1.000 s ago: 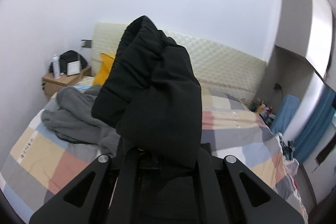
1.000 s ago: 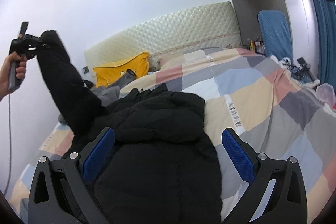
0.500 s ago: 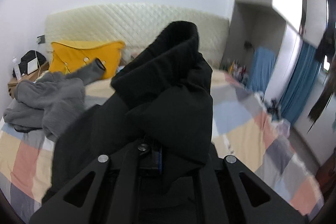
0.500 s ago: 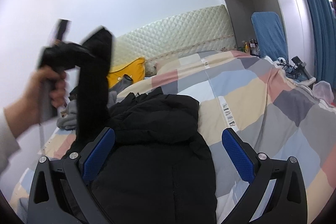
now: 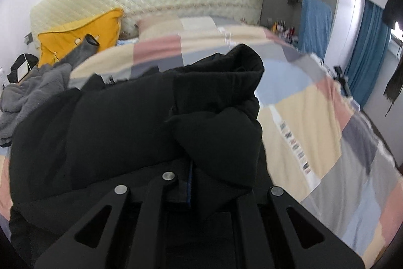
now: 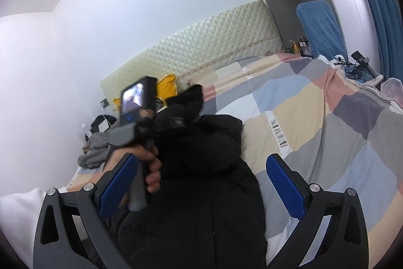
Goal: Fold large clothes
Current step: 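Lift the sleeve with the left tool and carry it across the jacket body, then release the sleeve from the left tool onto the jacket front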
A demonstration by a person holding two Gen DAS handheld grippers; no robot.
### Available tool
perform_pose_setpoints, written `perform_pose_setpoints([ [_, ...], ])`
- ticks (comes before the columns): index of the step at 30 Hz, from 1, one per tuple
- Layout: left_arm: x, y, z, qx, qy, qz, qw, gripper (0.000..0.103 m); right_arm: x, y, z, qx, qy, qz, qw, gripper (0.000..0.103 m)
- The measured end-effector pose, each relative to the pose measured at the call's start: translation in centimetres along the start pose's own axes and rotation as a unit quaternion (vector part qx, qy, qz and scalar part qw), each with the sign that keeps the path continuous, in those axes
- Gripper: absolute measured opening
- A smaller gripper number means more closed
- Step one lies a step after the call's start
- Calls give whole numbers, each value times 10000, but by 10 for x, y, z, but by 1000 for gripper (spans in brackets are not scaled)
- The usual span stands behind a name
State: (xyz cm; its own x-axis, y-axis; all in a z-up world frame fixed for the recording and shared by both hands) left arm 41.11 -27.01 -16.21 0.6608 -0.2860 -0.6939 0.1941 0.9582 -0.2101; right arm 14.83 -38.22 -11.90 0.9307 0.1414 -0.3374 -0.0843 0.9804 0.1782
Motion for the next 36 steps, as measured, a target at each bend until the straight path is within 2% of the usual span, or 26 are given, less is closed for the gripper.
perform_pose_setpoints([
  [4,27,4,-16,1,313,119,9994,6,5,-1,-3,3,48,30,10000,103],
  [9,39,0,-25,242,334,291,9987,7,9,-1,-5,-2,125,82,9999,103],
  [14,30,2,-22,125,372,172,9991,8,13,0,-7,-58,169,78,9998,103],
  [20,1,1,-17,70,418,-22,9991,15,13,1,-7,-112,179,14,9998,103],
  [21,-6,0,-18,140,429,-48,9990,21,13,1,-7,-122,187,-5,9998,103],
  [23,-18,-2,-20,282,437,-132,9986,47,11,2,-7,-139,191,-27,9997,103],
  [24,-25,-3,-21,318,451,-184,9983,72,10,3,-7,-150,186,-40,9997,103],
  [25,-35,-2,-20,321,398,-222,9984,88,8,3,-7,-167,178,-62,9997,103],
  [27,-54,2,-16,306,185,-291,9989,89,7,5,-7,-194,183,-94,9996,103],
  [32,-94,25,0,7,84,-492,9988,89,7,9,-9,-269,261,-168,9992,103],
  [36,-123,55,14,-171,-185,-454,9987,89,7,18,-9,-435,256,-178,9986,103],
])
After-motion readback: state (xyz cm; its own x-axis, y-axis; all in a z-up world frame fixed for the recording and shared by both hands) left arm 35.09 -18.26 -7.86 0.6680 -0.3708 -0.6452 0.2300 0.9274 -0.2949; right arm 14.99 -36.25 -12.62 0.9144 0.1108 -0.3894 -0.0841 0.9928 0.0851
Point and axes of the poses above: each gripper's, at about its wrist camera, not at the fingertips, and x roughly the way its jaws point, y to its left, z to its top, the point moved 6 cm from there along x, roughly the way its jaws point, and after that the axes turned 15 degrees about -x, right-handed, at the moved point
